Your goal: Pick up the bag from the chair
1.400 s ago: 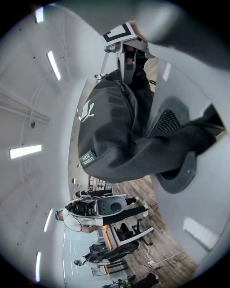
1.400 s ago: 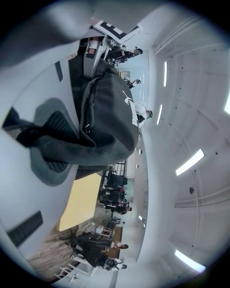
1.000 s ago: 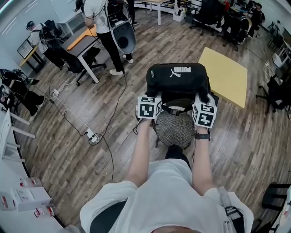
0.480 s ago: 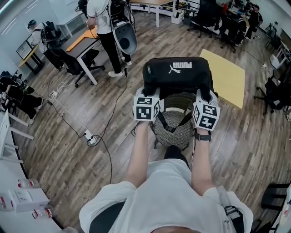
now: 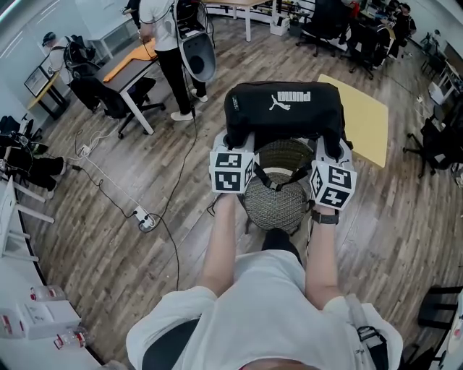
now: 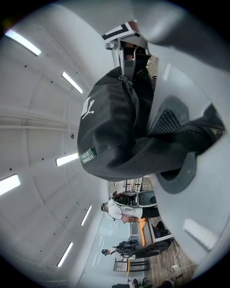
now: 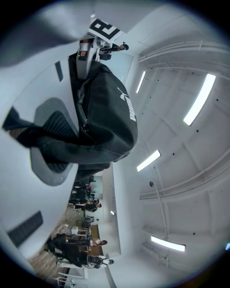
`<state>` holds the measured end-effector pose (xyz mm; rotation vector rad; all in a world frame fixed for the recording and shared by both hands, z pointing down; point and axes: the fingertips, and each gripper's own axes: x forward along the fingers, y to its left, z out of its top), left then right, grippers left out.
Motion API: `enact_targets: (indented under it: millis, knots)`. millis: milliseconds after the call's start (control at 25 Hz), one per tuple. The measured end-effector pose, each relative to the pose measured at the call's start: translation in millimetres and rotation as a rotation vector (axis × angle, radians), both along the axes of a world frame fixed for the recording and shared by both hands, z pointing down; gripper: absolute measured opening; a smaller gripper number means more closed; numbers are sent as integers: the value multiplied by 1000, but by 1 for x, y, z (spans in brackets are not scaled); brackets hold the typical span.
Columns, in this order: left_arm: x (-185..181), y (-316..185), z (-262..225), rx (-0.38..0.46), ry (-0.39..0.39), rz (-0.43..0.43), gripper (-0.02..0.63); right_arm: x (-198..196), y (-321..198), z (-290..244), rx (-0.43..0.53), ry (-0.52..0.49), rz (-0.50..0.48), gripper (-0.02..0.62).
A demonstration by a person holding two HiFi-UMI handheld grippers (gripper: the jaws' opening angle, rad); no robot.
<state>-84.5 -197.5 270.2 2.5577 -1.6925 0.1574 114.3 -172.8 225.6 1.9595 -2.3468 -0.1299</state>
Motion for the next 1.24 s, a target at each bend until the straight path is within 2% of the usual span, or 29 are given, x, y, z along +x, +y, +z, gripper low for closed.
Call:
enact_targets:
  millis: [400,920,1240]
  knots:
    - [2,8,-18,92,-9,3,126,2,11,-14,70,14,28,57]
    - [4,9,-9,77,-13,5,127,5,12,-4,48,6,26,57]
    - [0,-12,6,46,-5,11,130,1,-4,12,13,15,34,57]
